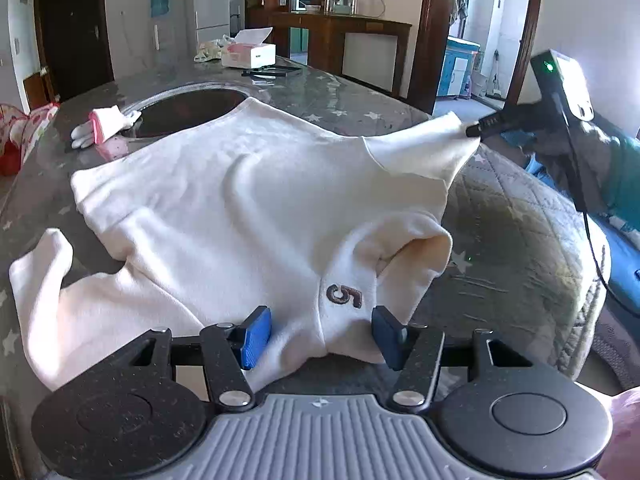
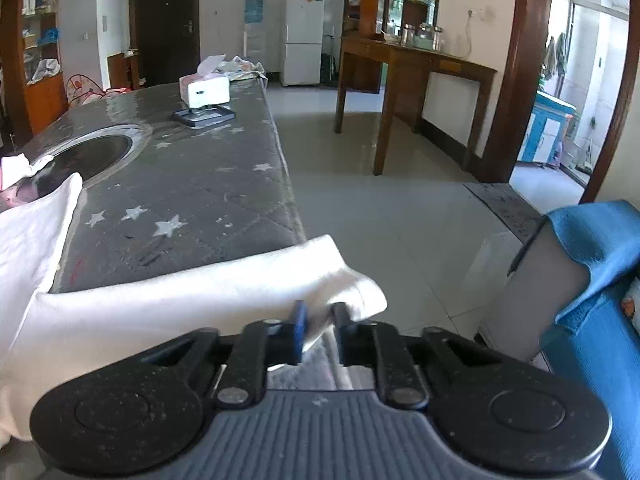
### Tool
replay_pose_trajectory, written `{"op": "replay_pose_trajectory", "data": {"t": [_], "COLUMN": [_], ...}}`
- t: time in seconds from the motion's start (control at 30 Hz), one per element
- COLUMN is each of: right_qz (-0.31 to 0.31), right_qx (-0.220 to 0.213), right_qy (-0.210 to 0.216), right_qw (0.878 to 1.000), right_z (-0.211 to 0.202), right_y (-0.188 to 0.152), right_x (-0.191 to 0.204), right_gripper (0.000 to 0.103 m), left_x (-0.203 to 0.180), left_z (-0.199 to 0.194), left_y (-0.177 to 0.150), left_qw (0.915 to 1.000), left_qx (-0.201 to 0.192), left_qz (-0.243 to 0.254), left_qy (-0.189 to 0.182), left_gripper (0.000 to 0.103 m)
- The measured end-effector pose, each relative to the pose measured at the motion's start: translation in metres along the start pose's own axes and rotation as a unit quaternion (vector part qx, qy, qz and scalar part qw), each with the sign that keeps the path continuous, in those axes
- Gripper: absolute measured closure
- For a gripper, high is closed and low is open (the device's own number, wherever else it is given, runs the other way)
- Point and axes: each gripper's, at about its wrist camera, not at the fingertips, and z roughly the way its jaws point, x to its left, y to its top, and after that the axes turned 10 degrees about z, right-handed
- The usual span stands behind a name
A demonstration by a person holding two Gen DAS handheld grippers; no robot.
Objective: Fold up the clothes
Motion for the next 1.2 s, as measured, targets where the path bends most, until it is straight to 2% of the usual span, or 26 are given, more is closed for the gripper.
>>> {"op": "replay_pose_trajectory", "data": {"t": [0.17,0.27,0.33,0.47,0.57,0.67,0.83,0.93,1.03,1.13,1.2], "right_qz": [-0.024,-0.048,-0.061,-0.097,-0.132,-0.158,-0.189,-0.208,-0.219,-0.227,-0.232], "right_qx": [-0.012,-0.008,0.006,0.04,0.051,0.06,0.065,0.067,0.072,0.076,0.077], "right_qy": [0.031,0.083,0.126,0.203,0.227,0.246,0.264,0.27,0.274,0.276,0.28], "right_qw": [0.999,0.995,0.99,0.974,0.964,0.954,0.944,0.938,0.934,0.931,0.929], "right_z": [-0.026,-0.043,-0.049,-0.055,-0.058,-0.062,-0.067,-0.069,-0.07,-0.072,-0.074], "right_y": [0.008,0.008,0.006,-0.006,-0.018,-0.029,-0.042,-0.049,-0.054,-0.059,-0.06], "right_x": [0.006,0.023,0.039,0.081,0.108,0.13,0.149,0.155,0.16,0.162,0.163], "right_gripper": [0.079,0.068,0.067,0.064,0.06,0.06,0.059,0.058,0.057,0.057,0.057], "left_x": [0.006,0.018,0.031,0.062,0.084,0.112,0.166,0.185,0.198,0.206,0.202], "left_z": [-0.02,-0.031,-0.037,-0.043,-0.036,-0.03,-0.025,-0.016,-0.004,0.008,0.01], "left_y": [-0.006,-0.01,-0.011,-0.008,-0.001,0.001,-0.006,-0.009,-0.013,-0.017,-0.017], "left_qw": [0.9997,0.9982,0.9954,0.9819,0.969,0.9559,0.9371,0.93,0.9257,0.9244,0.9285], "left_qx": [-0.022,-0.026,-0.029,-0.029,-0.013,-0.008,-0.004,0.008,0.02,0.027,0.025], "left_qz": [-0.007,-0.026,-0.047,-0.095,-0.109,-0.141,-0.243,-0.258,-0.27,-0.279,-0.262], "left_qy": [0.012,0.046,0.079,0.162,0.222,0.258,0.251,0.262,0.264,0.259,0.262], "left_gripper": [0.043,0.043,0.043,0.036,0.035,0.035,0.037,0.044,0.045,0.056,0.065]}}
